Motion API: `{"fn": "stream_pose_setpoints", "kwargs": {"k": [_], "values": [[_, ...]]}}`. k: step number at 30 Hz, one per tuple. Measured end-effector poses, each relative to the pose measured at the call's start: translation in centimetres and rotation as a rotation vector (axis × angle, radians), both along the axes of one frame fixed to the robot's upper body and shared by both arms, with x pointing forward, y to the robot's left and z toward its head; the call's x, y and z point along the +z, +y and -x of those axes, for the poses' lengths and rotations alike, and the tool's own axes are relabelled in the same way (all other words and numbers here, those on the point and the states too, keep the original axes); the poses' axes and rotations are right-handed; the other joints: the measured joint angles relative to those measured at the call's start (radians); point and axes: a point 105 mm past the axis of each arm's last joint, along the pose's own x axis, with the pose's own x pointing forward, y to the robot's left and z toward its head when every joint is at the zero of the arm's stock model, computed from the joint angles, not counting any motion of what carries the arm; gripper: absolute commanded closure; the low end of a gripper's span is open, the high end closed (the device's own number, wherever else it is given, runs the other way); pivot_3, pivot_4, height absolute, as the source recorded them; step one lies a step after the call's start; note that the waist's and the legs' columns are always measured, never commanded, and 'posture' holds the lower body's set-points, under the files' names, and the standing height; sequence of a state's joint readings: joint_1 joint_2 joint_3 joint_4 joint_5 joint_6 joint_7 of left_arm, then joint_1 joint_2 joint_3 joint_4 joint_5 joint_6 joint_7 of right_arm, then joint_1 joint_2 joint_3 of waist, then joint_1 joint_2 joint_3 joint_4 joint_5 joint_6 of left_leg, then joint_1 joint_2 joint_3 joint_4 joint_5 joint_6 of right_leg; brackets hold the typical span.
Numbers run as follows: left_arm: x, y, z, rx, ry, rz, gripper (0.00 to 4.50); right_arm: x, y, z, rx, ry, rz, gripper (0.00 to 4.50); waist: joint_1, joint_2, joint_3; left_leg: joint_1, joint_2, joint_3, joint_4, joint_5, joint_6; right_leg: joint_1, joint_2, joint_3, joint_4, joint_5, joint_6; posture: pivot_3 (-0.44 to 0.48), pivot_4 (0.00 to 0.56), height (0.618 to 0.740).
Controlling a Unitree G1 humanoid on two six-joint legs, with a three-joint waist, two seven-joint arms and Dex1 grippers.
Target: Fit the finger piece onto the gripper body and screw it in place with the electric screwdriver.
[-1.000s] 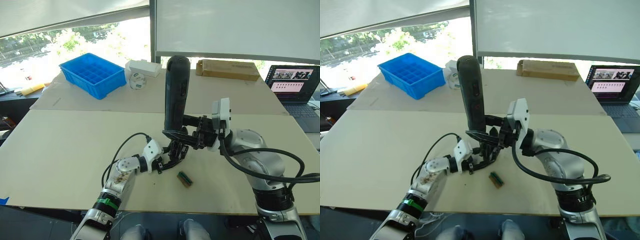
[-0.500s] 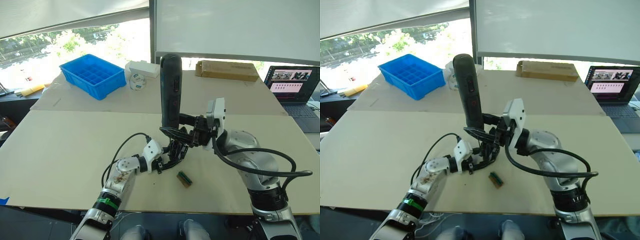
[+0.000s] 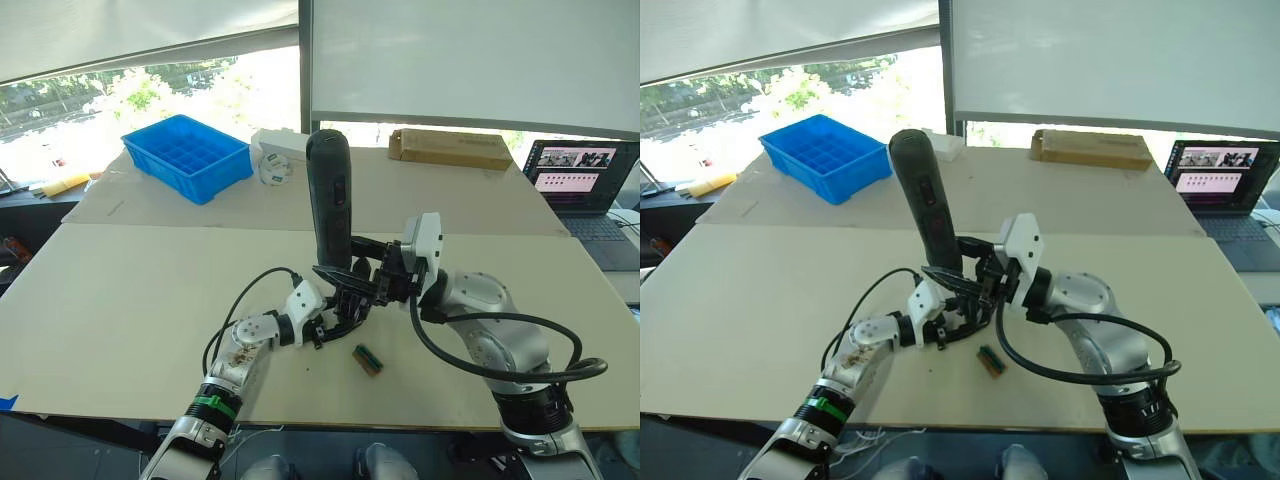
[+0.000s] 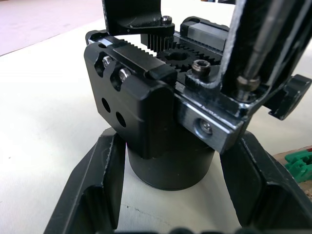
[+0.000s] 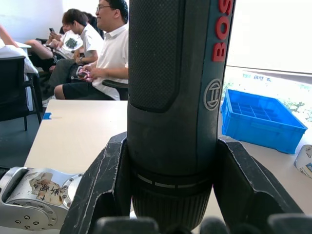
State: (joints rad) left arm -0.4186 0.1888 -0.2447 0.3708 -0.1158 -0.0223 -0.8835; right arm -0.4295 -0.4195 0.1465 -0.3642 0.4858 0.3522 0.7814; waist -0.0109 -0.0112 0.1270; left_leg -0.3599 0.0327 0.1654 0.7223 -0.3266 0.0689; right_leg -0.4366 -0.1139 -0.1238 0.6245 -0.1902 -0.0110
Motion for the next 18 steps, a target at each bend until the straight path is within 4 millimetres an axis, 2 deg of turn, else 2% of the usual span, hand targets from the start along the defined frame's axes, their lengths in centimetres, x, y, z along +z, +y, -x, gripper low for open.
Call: {"fn": "stream_pose_setpoints", "kwargs": {"k": [11,18], "values": [[0.05,-0.02,0.01,-0.001,-0.006,0.001,2.23,0.35,-0.40,0.03,-0.002,-0.030,0.011,2.59,0.003,0.000,0.000,0.005,0.000,0.000,-0.008,0.000,-0.001,0.002,-0.002,0.000,-0.002,-0.002,-0.003,0.000,0.150,0.740],[0.16,-0.03,0.05,-0.006,-0.018,0.003,2.23,0.67,-0.98,-0.53,-0.024,0.080,-0.074,2.59,0.007,0.000,0.000,0.003,0.000,0.000,-0.009,0.000,-0.001,0.001,-0.003,0.001,-0.002,-0.002,-0.003,0.000,0.150,0.740]]}}
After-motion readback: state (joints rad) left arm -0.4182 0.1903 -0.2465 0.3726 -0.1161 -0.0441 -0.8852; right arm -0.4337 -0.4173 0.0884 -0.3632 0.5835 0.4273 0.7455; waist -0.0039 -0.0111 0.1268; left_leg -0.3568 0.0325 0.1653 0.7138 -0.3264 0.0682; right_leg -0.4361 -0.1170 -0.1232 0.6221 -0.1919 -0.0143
